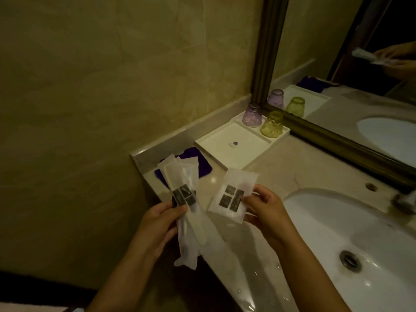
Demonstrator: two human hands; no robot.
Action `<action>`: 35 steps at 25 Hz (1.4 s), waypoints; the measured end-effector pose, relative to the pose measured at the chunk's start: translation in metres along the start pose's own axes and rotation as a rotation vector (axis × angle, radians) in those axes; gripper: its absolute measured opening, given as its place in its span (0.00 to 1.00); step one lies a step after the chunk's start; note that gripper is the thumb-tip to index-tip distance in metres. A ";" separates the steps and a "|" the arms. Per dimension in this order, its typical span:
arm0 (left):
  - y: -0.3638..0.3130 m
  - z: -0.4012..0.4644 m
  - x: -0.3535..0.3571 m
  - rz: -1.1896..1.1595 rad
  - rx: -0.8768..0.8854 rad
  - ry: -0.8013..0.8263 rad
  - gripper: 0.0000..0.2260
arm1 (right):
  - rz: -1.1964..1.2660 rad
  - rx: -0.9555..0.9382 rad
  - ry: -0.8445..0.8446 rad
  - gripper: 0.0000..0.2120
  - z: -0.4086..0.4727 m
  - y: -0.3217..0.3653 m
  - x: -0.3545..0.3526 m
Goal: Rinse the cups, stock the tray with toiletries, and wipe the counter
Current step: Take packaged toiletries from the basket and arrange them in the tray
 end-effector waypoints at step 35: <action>-0.089 0.250 0.022 0.146 -0.070 0.543 0.08 | -1.444 -0.363 -0.594 0.25 0.221 -0.005 -0.015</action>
Point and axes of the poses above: each hand's wrist, its own z-axis towards the middle knuckle, its own x-axis out of the palm, y = z × x, the point moved 8 cm from there along z, towards the middle knuckle, and after that the axes turned 13 degrees about z, right-handed, at the moved point
